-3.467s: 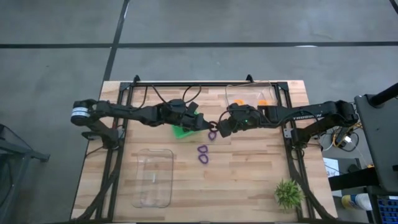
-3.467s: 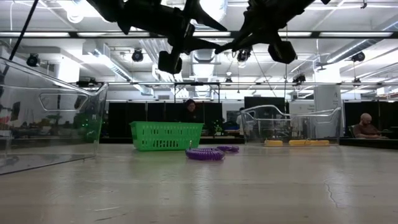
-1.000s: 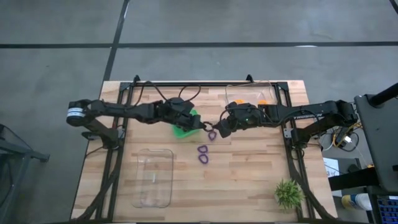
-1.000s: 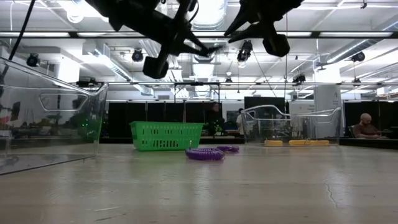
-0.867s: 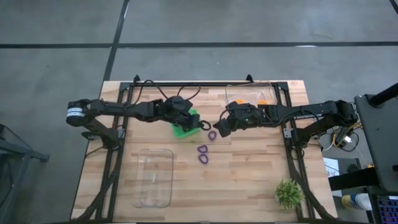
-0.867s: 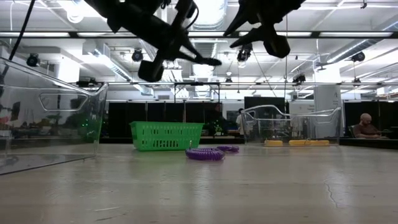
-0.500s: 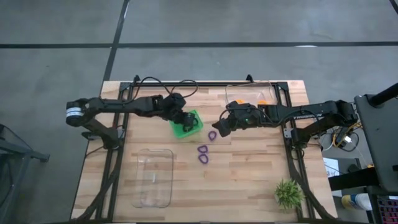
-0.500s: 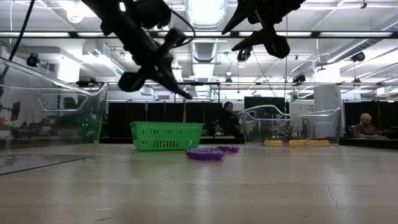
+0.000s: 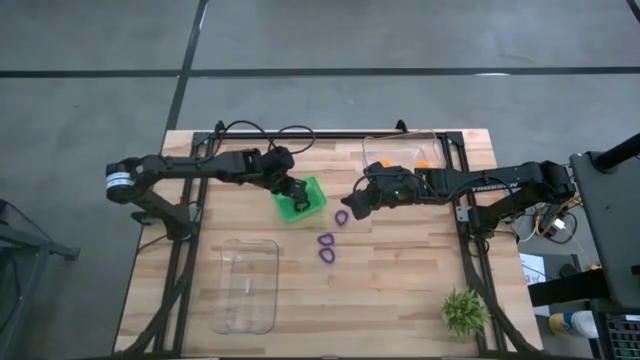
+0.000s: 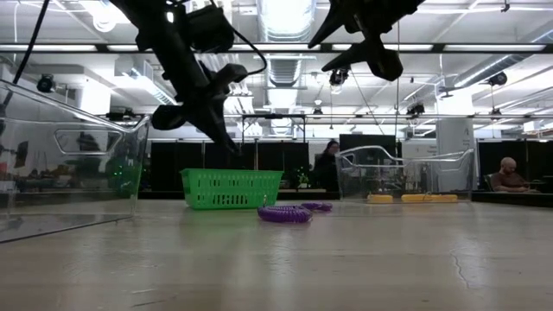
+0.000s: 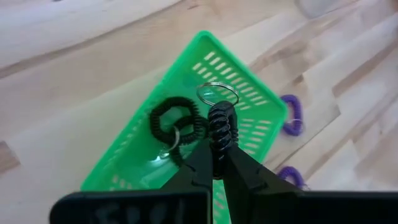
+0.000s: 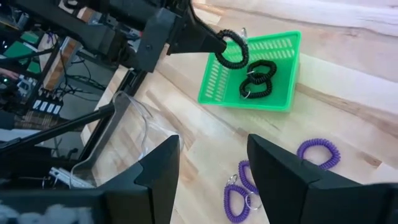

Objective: Sort spring keychains
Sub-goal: Put the black spring keychain into the green bin

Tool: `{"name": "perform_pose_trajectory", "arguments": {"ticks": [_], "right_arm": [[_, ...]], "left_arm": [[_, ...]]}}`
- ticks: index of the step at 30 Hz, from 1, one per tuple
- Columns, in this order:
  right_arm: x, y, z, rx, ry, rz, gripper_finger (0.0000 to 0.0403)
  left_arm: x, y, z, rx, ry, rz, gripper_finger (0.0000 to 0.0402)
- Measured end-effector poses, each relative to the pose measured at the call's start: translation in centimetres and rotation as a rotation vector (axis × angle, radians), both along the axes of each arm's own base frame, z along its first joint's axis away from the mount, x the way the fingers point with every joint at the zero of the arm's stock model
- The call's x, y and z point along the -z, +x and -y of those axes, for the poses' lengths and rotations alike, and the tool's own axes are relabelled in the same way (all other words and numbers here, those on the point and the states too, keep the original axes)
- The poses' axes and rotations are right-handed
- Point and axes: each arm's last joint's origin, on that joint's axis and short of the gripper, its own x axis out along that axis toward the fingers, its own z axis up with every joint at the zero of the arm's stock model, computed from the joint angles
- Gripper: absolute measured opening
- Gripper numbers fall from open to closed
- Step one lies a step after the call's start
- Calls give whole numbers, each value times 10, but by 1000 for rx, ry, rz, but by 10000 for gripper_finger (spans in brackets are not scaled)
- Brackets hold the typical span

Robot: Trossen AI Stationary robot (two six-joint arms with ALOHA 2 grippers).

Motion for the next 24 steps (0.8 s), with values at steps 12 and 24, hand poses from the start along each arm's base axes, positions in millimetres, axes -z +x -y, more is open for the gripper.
{"name": "perform_pose_trajectory", "arguments": {"ticks": [12, 24], "right_arm": [[1, 1, 0, 10, -6, -6, 182], [2, 1, 0, 10, -6, -7, 182]], "left_arm": [[16, 6, -3, 18, -27, -59, 14], [19, 8, -2, 26, -39, -66, 81]]}}
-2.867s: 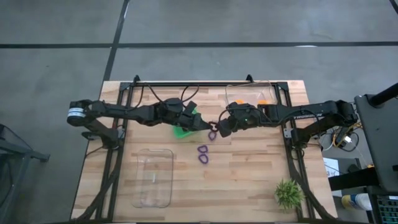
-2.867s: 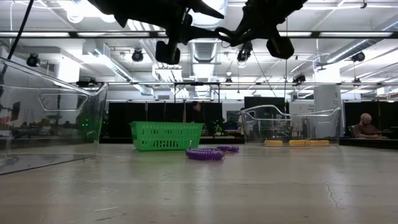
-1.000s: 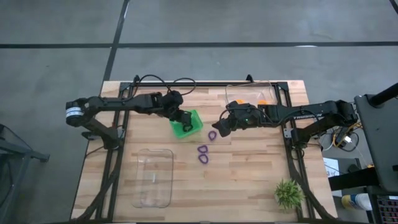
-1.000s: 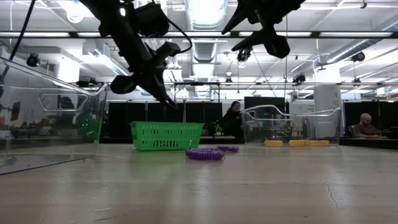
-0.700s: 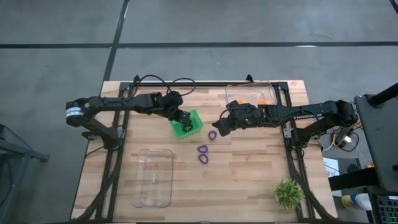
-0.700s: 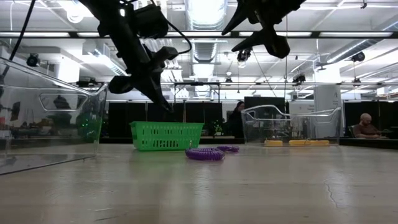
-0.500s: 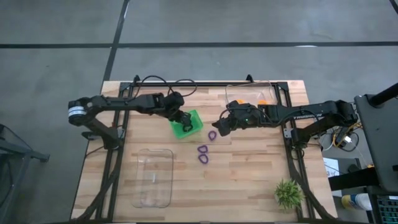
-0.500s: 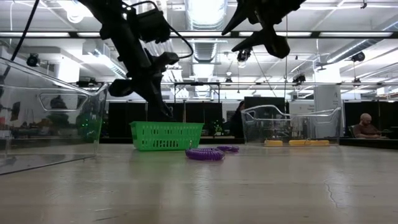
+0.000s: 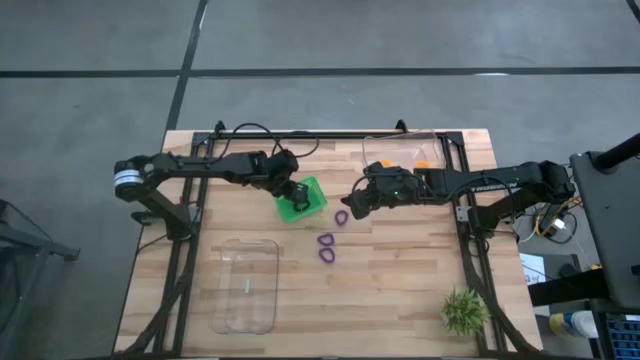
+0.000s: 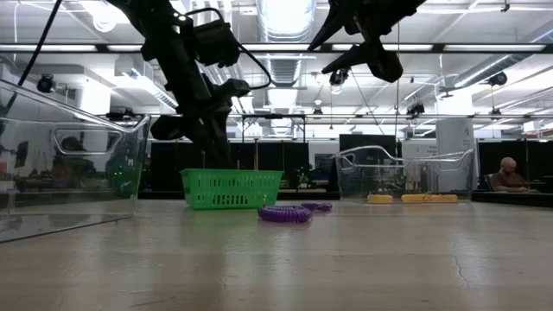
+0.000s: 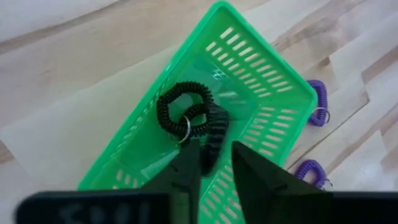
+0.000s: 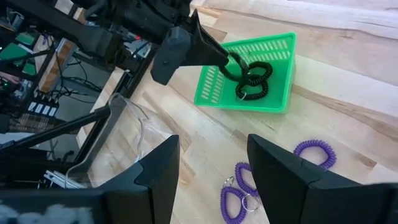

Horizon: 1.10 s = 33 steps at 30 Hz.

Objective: Sort spring keychains
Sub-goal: Put the black spring keychain into the green bin, then put the top purple spring keychain into the bottom transparent bin

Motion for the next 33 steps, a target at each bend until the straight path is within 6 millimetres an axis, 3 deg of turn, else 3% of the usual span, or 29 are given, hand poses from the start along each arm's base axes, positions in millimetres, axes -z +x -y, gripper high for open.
{"name": "perform_pose_trajectory", "arguments": {"ticks": [5, 9, 20, 33], "right_arm": [[1, 0, 0, -1, 0, -2, 182], [1, 0, 0, -2, -3, -4, 182], [12, -3, 0, 3, 13, -32, 182], [21, -5, -1, 30, 61, -57, 182]], "left_arm": [[0, 0, 1, -4, -17, 6, 145], [0, 1, 2, -2, -53, 16, 168], [-14, 7, 16, 73, -112, 146, 172], [-70, 3, 36, 124, -58, 507, 172]]}}
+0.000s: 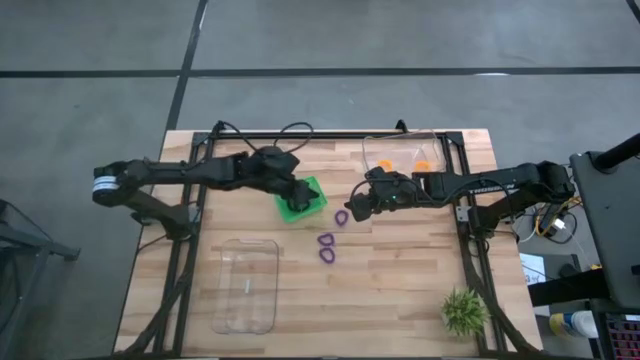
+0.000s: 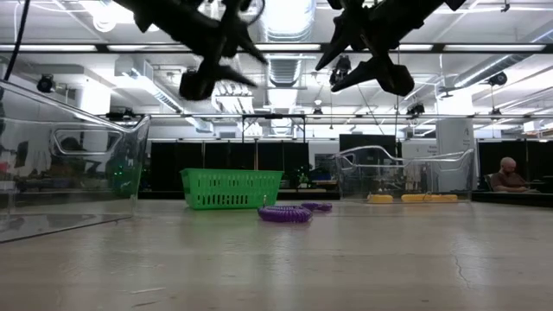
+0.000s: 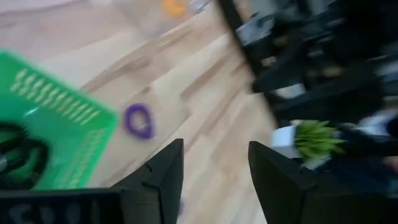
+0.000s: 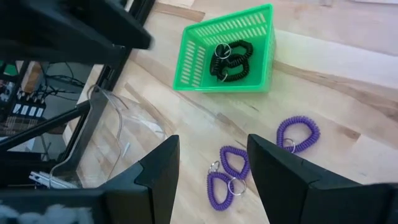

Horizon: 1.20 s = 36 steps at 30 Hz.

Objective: Sort spring keychains
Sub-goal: Put the top purple spring keychain into the bottom transparent bin

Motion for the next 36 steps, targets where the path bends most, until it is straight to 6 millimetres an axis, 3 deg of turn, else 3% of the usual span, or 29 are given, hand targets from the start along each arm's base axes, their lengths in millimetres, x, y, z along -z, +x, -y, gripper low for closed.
{"name": "perform_pose_trajectory", "arguments": {"ticks": [6, 11, 21, 24, 29, 36], "right_arm": [[-1, 1, -1, -38, -34, 11, 182], [-12, 8, -12, -159, -157, 127, 182], [-6, 16, -13, -119, -39, 89, 168], [-1, 27, -15, -195, -16, -5, 162], [13, 48, -13, -344, -57, -316, 160], [32, 93, 7, -400, -79, -563, 160]], "left_arm": [[-27, -13, 5, 13, 50, 143, 171], [-54, -25, 15, 78, 227, 304, 171], [-70, -41, 18, 53, 278, 364, 171], [-70, -42, 18, 48, 279, 362, 171], [-69, -41, 18, 47, 271, 357, 171], [-69, -41, 18, 47, 265, 360, 171]]}}
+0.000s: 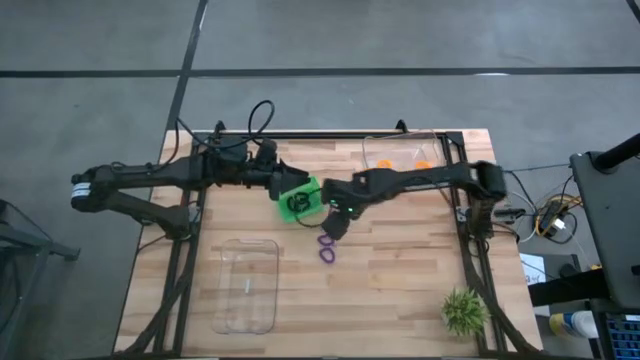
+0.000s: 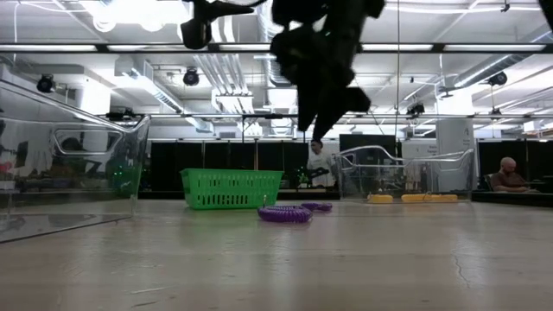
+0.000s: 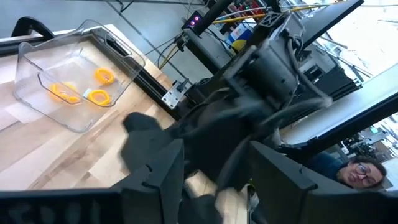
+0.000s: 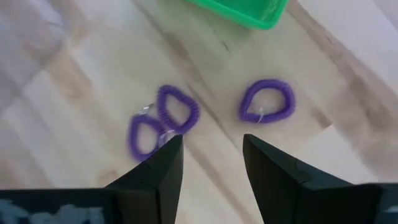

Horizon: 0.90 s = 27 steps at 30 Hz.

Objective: Sort spring keychains
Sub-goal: Put the top purple spring keychain into the bottom transparent bin

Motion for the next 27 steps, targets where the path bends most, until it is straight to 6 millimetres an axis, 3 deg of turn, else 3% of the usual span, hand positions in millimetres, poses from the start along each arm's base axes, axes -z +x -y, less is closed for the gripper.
{"name": "perform_pose_trajectory", "arguments": {"ticks": [6, 11, 27], "right_arm": [[21, 29, 18, -71, 10, -122, 151], [42, 40, 27, -89, 32, -251, 141], [76, 41, 34, -114, 31, -326, 133]], "left_arm": [[0, 0, 0, -1, -11, 0, 171], [0, 0, 0, 2, -20, 0, 171], [0, 0, 1, 6, -20, 0, 171]]}}
